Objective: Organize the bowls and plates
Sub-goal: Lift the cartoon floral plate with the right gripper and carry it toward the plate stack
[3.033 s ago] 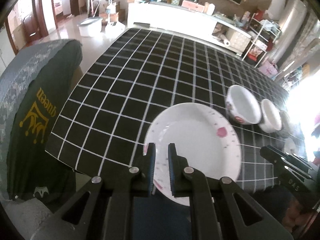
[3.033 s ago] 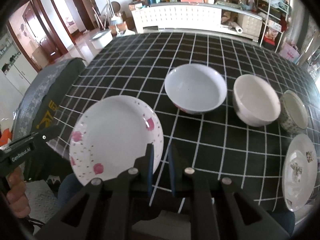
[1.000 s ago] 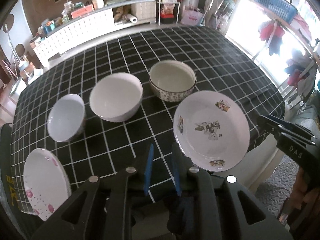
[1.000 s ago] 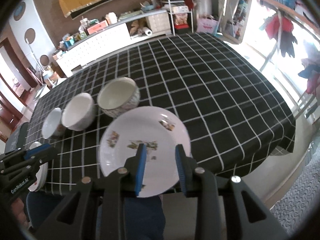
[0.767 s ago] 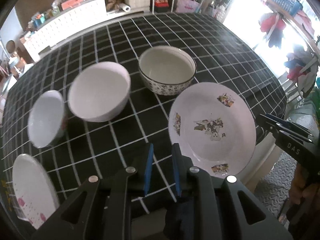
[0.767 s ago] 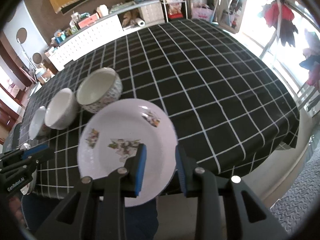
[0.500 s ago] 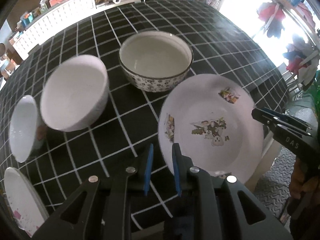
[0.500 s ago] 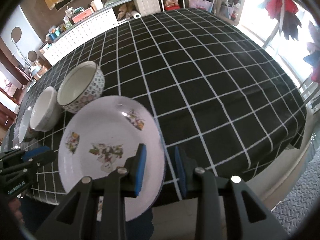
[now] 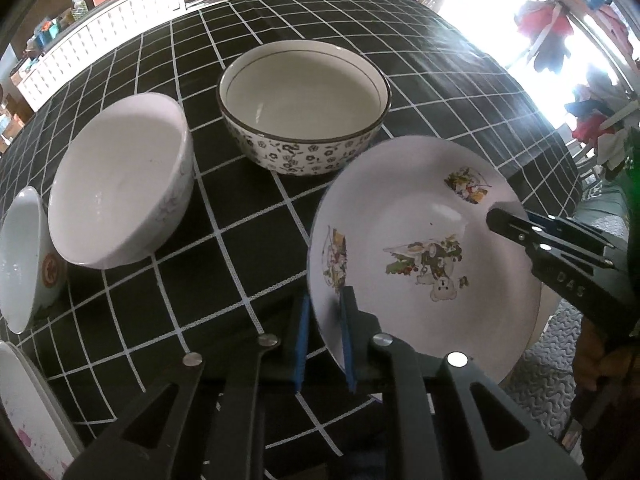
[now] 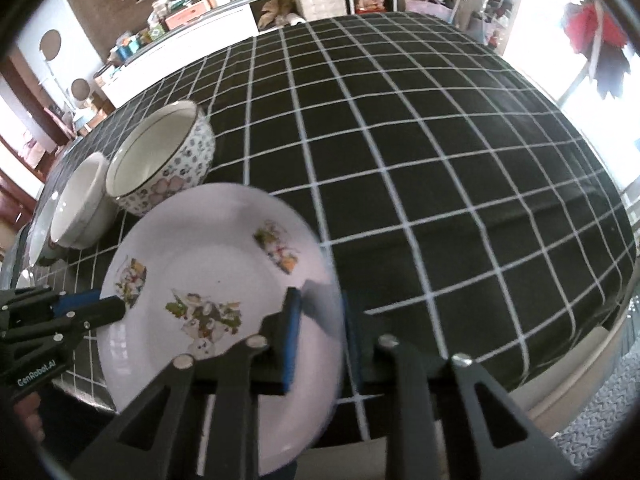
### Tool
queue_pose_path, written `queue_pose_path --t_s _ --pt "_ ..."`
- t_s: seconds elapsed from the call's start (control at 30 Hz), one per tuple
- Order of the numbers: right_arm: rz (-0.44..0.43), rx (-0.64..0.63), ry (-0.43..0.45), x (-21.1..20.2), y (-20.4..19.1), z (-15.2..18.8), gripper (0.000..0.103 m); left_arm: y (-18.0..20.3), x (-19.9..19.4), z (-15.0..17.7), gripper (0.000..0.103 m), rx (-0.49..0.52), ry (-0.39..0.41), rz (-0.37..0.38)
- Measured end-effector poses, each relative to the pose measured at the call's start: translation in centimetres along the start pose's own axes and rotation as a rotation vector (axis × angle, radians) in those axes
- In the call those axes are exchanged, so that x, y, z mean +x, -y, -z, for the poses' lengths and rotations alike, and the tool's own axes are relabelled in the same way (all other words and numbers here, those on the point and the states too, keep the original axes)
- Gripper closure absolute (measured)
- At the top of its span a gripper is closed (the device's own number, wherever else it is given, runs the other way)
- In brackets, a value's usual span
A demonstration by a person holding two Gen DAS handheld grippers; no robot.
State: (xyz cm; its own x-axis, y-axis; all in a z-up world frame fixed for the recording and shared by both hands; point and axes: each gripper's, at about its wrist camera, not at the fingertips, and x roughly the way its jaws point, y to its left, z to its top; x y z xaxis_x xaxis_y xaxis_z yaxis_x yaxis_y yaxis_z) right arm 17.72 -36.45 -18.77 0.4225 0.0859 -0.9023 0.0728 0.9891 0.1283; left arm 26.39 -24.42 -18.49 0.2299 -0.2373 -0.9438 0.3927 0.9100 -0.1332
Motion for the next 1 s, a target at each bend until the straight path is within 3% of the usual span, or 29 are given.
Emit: queue_pose_path --t_s 0.43,1.0 --pt "0.019 -0.144 -0.035 -0.3 -5.1 0.5 0.078 -4.3 -1.2 3.1 0.090 -0.117 0.003 -0.034" --pt "-0.054 -0.296 -0.125 0.5 -13.6 2.4 0.078 -10.9 -4.1 9.2 0.091 -0.298 0.019 -0.092"
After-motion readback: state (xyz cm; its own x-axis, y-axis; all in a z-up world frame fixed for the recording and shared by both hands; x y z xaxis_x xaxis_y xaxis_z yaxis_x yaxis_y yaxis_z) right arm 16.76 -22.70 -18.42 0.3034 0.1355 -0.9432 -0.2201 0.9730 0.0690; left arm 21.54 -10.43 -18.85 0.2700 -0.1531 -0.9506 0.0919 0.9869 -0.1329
